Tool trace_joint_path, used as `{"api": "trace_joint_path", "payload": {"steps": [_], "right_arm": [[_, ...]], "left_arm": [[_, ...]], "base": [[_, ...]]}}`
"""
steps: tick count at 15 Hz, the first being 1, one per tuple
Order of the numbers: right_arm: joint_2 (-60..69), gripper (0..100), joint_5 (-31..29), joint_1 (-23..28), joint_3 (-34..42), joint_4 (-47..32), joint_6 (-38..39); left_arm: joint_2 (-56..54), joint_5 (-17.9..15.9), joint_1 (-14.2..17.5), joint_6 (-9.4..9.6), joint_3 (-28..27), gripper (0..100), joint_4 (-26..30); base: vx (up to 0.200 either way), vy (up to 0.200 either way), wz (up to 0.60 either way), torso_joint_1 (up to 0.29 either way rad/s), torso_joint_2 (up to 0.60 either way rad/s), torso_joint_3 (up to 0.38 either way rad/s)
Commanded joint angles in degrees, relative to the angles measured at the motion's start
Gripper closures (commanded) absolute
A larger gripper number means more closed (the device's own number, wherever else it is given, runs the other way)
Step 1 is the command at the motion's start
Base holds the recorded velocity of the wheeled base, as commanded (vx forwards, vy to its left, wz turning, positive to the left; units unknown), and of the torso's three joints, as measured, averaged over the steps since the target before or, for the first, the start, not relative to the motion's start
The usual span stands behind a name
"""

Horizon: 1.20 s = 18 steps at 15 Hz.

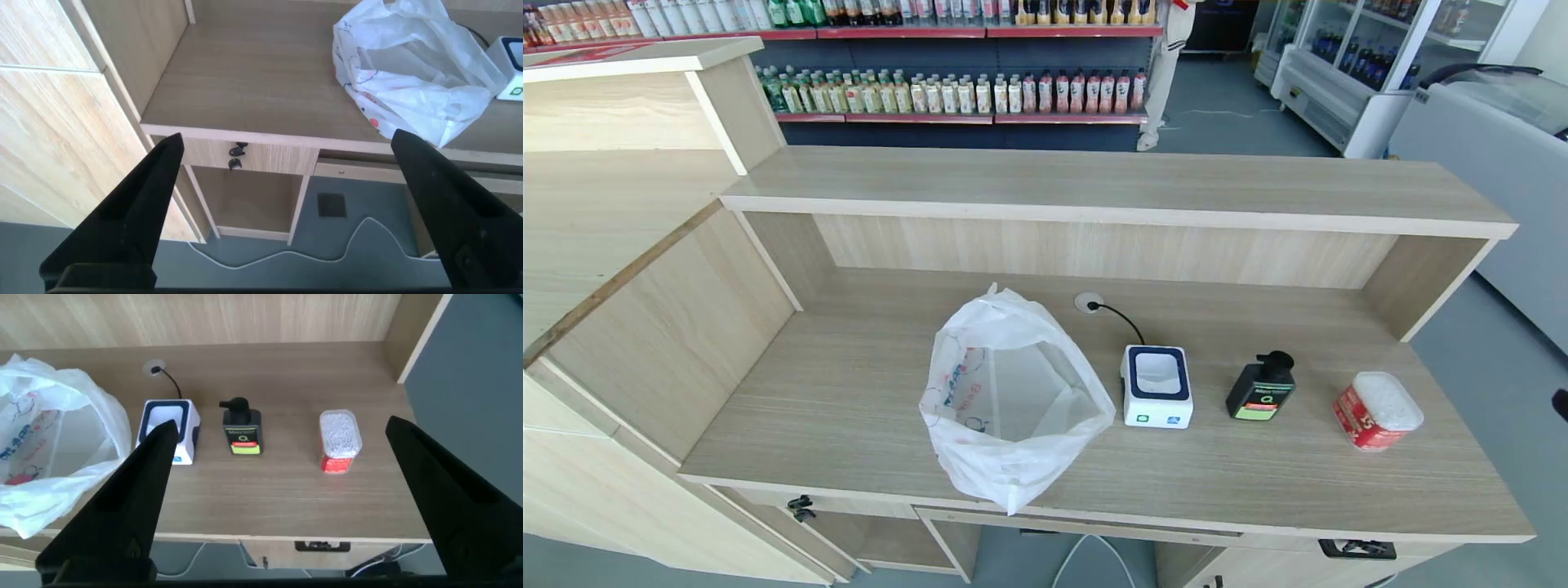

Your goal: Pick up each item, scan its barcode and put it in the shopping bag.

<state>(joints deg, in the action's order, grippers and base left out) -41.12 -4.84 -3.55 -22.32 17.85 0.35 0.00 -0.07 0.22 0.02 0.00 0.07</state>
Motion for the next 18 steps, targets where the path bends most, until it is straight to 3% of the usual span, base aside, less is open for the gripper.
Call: {"api": "trace_joint_path", "payload": {"steps": [1,9,16,18], "right_arm": [[-38.8,0,6.3,6.4,-8.1,22.9,-5.7],[-43.3,0,15.8,11.5,3.2,21.7,-13.0],[-48.5,0,17.9,13.7,5.4,22.4,-13.9],[-52.5,0,20.3,14.1,5.3,26.9,-14.0]], "left_arm": [[0.0,0.0,0.0,-0.02,0.0,0,0.0],[0.0,0.0,0.0,-0.02,0.0,0,-0.1],[0.0,0.0,0.0,-0.02,0.0,0,0.0],[0.0,0.0,0.0,-0.02,0.0,0,0.0]], "base": [[0.0,0.0,0.0,0.0,0.0,0.0],[0.0,0.0,0.0,0.0,0.0,0.0],[0.0,0.0,0.0,0.0,0.0,0.0],[0.0,0.0,0.0,0.0,0.0,0.0]]}}
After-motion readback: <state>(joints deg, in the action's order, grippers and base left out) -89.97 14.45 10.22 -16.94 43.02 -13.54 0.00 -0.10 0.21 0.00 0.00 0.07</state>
